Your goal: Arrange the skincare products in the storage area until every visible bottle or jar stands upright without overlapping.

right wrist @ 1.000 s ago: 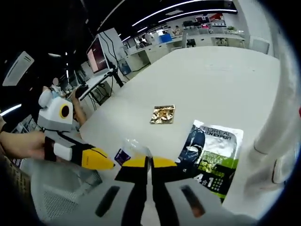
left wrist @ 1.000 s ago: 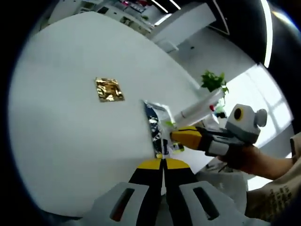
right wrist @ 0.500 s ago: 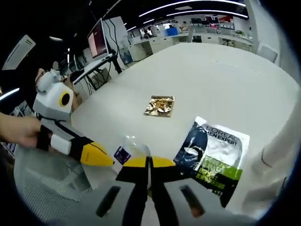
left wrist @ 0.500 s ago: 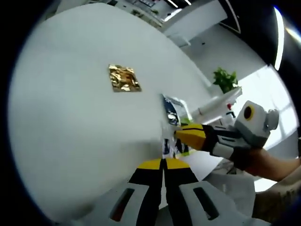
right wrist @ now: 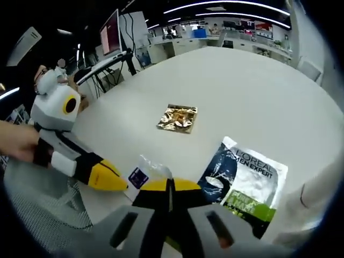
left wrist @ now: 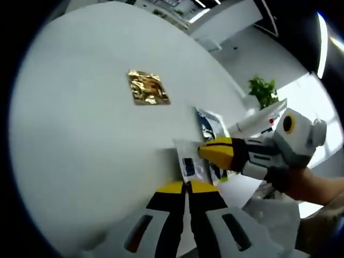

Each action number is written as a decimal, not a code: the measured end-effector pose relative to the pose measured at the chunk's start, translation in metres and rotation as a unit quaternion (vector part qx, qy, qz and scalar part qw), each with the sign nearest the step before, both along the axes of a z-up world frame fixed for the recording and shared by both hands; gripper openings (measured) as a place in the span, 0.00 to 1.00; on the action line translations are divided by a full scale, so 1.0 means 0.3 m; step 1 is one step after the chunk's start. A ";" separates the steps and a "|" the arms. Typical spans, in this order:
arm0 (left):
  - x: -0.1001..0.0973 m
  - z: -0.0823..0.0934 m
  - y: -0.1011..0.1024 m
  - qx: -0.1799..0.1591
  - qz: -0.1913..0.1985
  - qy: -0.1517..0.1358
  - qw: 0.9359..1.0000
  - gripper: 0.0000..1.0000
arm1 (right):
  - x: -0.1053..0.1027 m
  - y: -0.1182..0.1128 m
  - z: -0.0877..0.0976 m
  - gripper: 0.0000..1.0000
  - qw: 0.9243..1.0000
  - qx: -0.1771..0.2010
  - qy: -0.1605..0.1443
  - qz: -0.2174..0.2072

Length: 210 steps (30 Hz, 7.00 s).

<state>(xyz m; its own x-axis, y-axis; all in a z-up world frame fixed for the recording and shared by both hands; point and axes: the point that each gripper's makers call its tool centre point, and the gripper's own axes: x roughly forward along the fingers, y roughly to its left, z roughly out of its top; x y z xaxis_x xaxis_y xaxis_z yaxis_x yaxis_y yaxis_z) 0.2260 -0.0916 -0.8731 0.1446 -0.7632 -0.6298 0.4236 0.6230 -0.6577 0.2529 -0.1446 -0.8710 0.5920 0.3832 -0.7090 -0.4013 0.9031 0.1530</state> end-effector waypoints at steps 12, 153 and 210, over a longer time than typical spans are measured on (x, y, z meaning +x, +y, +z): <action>-0.016 0.009 -0.007 0.039 -0.070 -0.052 0.995 0.01 | 0.001 -0.005 -0.019 0.02 1.000 -0.024 -0.004 0.018; -0.218 0.327 0.100 0.072 -0.160 -0.296 0.939 0.92 | -0.481 -0.448 0.351 0.98 0.971 0.007 -0.133 -0.198; 0.090 0.215 0.054 0.154 -0.243 -0.289 0.913 0.94 | -0.501 -0.474 0.284 0.97 0.973 0.005 -0.100 -0.209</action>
<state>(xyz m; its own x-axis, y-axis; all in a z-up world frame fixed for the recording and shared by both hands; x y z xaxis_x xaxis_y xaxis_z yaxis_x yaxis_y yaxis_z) 0.2529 -0.0754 -0.8087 0.2114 -0.6253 -0.7512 0.9201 0.3865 -0.0628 0.1027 -0.2868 -0.7858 0.8229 0.0853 -0.5617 -0.0210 0.9926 0.1199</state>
